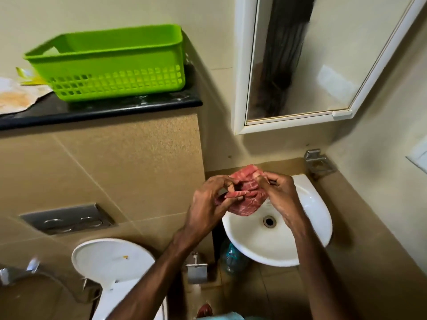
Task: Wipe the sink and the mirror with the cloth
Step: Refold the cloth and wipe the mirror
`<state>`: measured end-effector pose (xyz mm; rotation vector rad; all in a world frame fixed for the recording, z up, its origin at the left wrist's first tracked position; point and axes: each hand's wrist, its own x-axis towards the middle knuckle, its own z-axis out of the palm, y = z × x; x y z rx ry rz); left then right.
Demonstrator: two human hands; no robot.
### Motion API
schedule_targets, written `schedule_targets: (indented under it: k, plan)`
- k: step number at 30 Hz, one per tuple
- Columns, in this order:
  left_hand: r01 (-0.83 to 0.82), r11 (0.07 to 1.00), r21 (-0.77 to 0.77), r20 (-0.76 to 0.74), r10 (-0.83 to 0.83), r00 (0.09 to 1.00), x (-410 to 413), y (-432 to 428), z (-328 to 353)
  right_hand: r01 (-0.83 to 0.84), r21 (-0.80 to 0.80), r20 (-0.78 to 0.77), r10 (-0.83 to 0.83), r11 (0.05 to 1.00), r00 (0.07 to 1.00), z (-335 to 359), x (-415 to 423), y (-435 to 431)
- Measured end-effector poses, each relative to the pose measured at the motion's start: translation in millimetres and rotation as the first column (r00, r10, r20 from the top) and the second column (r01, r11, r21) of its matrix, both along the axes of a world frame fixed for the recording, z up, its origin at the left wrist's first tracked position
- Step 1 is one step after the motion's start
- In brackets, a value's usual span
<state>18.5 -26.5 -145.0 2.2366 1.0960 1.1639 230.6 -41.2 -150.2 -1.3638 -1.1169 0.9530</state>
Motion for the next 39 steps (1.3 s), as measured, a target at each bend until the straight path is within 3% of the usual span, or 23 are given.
schedule_targets:
  k: [3,6,10,12,15,19,26,31,35,39]
  plan:
    - [0.054,0.998,0.015,-0.022,-0.054,0.998,-16,8,5,0.048,-0.021,-0.074,-0.05,0.999,0.996,3,-5,4]
    - [0.182,0.981,-0.072,0.003,-0.182,0.983,-26,13,7,0.131,-0.157,-0.123,-0.151,0.979,0.981,-2,-7,6]
    - [0.282,0.952,-0.118,-0.073,-0.292,0.954,-36,16,1,0.259,-0.324,0.068,-0.25,0.91,0.966,-15,-19,2]
    - [0.335,0.933,-0.13,-0.054,-0.344,0.938,-40,19,0,0.242,-0.316,0.066,-0.233,0.918,0.97,-14,-24,3]
    - [0.356,0.92,-0.165,-0.019,-0.364,0.931,-44,25,-1,0.286,-0.283,0.215,-0.23,0.916,0.949,-11,-31,9]
    - [0.373,0.911,-0.173,0.039,-0.372,0.927,-45,37,5,0.214,-0.234,0.254,-0.153,0.948,0.955,1,-43,17]
    - [0.228,0.97,-0.088,0.077,-0.222,0.972,-28,62,17,-0.111,-0.135,0.01,0.114,0.985,0.993,24,-42,27]
    - [0.162,0.986,-0.038,0.091,-0.158,0.983,-11,81,34,-0.145,-0.074,-0.032,0.143,0.987,0.989,48,-26,31]
    - [0.269,0.945,-0.184,0.198,-0.232,0.952,12,82,55,-0.167,-0.028,-0.045,0.166,0.986,0.985,63,3,33]
    - [0.194,0.973,-0.123,0.203,-0.167,0.965,34,77,78,-0.207,0.056,-0.237,0.214,0.977,0.948,78,24,31]
